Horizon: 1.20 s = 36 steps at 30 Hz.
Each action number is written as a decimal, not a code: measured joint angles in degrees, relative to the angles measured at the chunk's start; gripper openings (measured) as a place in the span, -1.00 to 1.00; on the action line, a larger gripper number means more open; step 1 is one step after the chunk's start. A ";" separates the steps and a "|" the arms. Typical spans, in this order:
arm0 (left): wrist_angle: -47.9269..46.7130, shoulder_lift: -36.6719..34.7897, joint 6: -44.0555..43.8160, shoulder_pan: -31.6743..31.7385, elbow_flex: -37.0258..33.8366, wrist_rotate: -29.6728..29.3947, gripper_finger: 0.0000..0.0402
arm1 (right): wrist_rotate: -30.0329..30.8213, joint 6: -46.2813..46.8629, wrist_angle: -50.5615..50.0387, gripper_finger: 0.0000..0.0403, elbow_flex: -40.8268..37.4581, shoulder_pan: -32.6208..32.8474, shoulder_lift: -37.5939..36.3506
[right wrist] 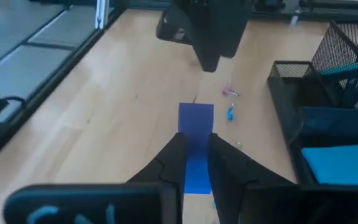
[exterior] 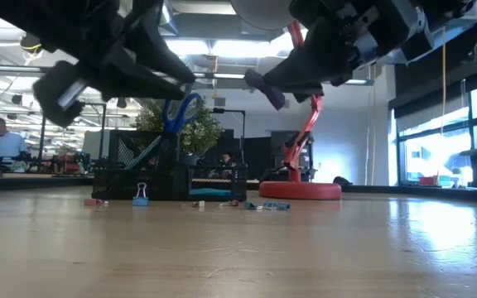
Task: Pick and place office supplies into organizer
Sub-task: Put the blue eraser into the black desk organizer
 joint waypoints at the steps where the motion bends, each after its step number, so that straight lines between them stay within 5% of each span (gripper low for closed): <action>1: 0.92 0.00 2.66 0.00 0.00 -0.88 -0.43 | -0.01 0.86 0.08 -0.72 0.00 0.00 0.00; 12: 6.29 0.00 17.34 3.04 0.23 3.02 -0.43 | 0.00 6.27 3.58 -0.72 0.02 -0.17 0.02; 22: 6.27 0.02 19.00 6.21 1.86 9.26 -0.43 | 0.04 7.91 4.79 -0.72 0.07 -1.18 0.11; 36: 8.38 0.02 19.29 7.86 1.86 10.90 -0.43 | 0.04 5.63 2.64 -0.72 2.90 -1.51 0.15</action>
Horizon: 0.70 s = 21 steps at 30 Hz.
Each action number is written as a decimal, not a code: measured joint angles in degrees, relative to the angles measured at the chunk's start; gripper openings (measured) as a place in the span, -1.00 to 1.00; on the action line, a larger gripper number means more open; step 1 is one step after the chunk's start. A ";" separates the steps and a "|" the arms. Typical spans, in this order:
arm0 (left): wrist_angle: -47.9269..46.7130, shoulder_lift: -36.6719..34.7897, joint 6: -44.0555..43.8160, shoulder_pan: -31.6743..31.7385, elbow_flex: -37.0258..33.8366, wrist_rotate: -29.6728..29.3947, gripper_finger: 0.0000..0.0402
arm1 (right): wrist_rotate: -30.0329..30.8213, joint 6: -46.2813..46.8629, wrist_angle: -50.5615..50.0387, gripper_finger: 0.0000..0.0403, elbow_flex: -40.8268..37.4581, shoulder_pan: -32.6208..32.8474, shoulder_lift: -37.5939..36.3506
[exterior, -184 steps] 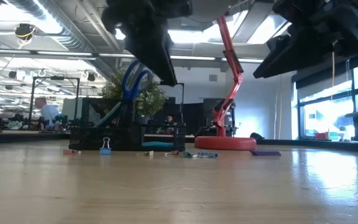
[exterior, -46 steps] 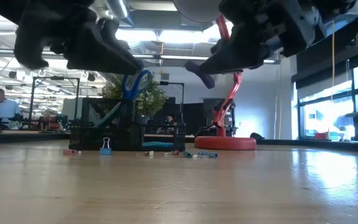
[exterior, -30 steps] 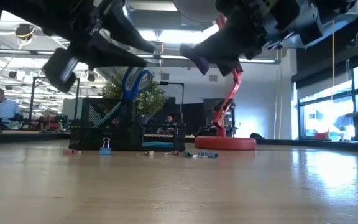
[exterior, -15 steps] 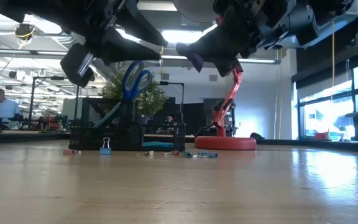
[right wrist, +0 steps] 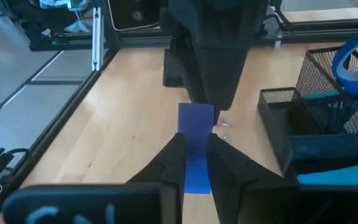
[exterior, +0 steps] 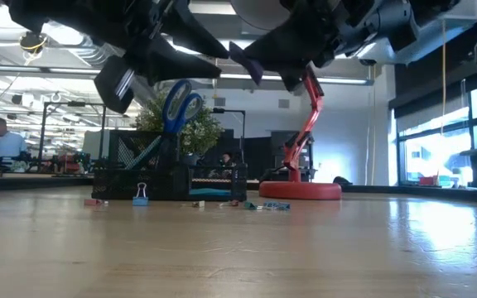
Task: Pick and place office supplies into organizer
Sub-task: Put the blue eraser into the black desk organizer
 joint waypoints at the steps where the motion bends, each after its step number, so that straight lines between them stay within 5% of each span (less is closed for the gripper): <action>1: 0.44 0.00 0.12 0.09 0.00 0.00 -0.43 | -0.02 -0.59 -0.96 -0.72 0.57 -0.06 0.00; 21: 2.17 0.00 0.25 0.74 -0.09 2.76 -0.43 | -0.66 -0.87 -0.45 -0.72 2.42 -0.98 5.04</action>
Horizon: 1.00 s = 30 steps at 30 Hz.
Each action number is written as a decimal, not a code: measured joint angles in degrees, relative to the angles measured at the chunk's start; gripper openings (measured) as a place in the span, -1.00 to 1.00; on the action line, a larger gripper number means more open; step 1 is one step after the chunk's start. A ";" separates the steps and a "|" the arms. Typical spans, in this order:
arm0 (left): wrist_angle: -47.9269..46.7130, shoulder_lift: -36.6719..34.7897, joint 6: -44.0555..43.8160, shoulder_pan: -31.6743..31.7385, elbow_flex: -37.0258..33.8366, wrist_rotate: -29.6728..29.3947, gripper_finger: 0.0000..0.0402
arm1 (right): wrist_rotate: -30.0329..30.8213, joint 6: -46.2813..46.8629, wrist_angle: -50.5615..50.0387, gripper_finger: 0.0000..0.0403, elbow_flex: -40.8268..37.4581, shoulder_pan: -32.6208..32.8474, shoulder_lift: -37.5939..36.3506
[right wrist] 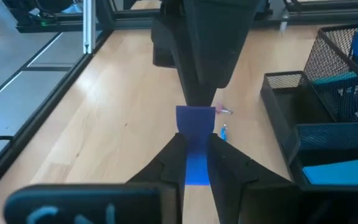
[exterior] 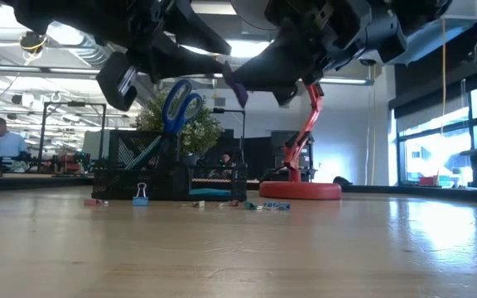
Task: Pick and place office supplies into organizer
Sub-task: Put the blue eraser into the black desk organizer
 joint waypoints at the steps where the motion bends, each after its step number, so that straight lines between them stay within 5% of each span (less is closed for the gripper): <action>1: -0.53 0.00 -0.34 -0.02 0.00 0.00 -0.43 | -0.01 -0.07 -0.24 -0.72 0.34 -0.04 0.29; 30: -5.74 0.04 -9.10 -0.04 0.17 1.46 -0.46 | 0.92 -0.21 -1.59 -0.72 2.11 -0.55 0.16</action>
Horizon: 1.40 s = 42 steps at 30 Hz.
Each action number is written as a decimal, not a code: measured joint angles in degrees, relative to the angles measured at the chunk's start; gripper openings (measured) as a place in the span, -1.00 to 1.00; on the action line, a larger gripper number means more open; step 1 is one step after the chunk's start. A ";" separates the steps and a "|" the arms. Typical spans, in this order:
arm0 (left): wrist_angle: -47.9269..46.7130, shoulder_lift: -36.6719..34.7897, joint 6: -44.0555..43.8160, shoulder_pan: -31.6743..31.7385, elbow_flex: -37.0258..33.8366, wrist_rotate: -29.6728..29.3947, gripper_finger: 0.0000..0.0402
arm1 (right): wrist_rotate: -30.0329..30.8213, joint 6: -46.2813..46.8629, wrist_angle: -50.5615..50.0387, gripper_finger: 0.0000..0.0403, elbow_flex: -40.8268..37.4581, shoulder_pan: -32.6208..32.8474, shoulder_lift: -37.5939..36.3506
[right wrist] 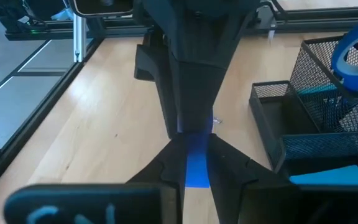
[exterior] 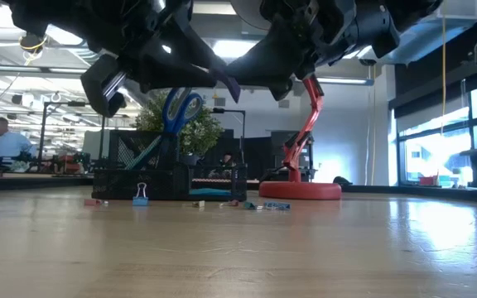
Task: Pick and place office supplies into organizer
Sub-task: Put the blue eraser into the black desk organizer
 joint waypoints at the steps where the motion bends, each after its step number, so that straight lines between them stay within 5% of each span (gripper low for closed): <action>1: 0.00 0.00 0.00 0.00 0.00 -0.20 -0.49 | 0.00 -0.01 -0.09 -0.72 -0.02 0.00 0.00; 12: 0.26 0.00 0.03 -0.02 0.00 -2.97 -0.79 | -0.23 -0.05 0.10 -0.72 -0.15 0.02 0.02; 29: 0.83 0.00 0.05 -0.02 -0.11 -1.79 -0.89 | -0.46 -0.24 0.21 -0.70 -0.20 0.07 0.02; 42: 0.96 -0.02 0.05 -0.06 -0.11 -2.50 -0.91 | -3.24 -5.29 -4.19 -0.35 -0.20 0.01 -0.10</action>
